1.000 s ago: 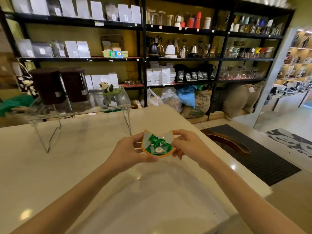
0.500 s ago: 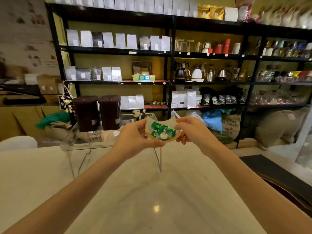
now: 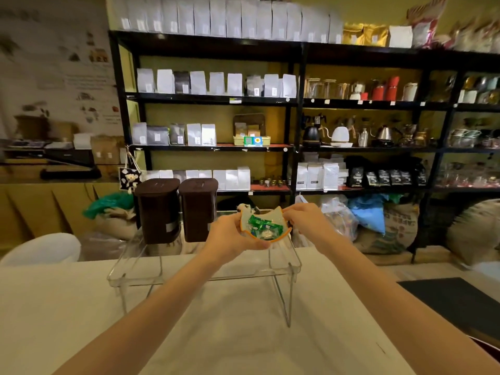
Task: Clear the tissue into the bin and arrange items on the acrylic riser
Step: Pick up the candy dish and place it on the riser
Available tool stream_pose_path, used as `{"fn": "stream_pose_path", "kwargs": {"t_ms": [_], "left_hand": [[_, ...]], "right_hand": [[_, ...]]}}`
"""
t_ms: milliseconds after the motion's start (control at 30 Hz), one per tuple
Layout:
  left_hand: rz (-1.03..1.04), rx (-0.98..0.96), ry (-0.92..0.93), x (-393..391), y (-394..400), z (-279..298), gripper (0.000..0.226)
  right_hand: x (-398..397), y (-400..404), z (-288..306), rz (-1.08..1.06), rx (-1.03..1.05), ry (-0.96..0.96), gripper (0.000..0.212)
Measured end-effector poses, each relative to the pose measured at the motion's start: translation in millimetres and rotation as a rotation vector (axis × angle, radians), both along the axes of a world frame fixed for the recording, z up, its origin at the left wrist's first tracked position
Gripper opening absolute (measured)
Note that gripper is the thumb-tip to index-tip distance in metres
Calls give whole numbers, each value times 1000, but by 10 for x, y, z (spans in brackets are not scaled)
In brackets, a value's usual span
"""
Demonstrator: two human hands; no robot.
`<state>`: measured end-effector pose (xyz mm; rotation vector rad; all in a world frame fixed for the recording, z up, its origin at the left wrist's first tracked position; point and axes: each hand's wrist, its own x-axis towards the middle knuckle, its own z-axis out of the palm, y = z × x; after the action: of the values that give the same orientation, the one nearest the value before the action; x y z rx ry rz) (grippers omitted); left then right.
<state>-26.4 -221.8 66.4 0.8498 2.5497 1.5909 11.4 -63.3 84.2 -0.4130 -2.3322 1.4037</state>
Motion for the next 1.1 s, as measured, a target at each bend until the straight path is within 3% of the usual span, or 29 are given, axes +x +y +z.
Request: {"fn": "stream_pose_path", "kwargs": {"t_ms": [267,567,1100], "left_hand": [[-4,-58,-54,-212,63,-111,48],[0,-78,-83,-242,118,-112,47],[-35,-255,-4,-212,141,-40,48]], "right_hand": [[-203,77,-165,-25,125,-8,32],[-264,90,-189,5,140,-3,26],[-210,-20,-144,16,251,-74,32]]}}
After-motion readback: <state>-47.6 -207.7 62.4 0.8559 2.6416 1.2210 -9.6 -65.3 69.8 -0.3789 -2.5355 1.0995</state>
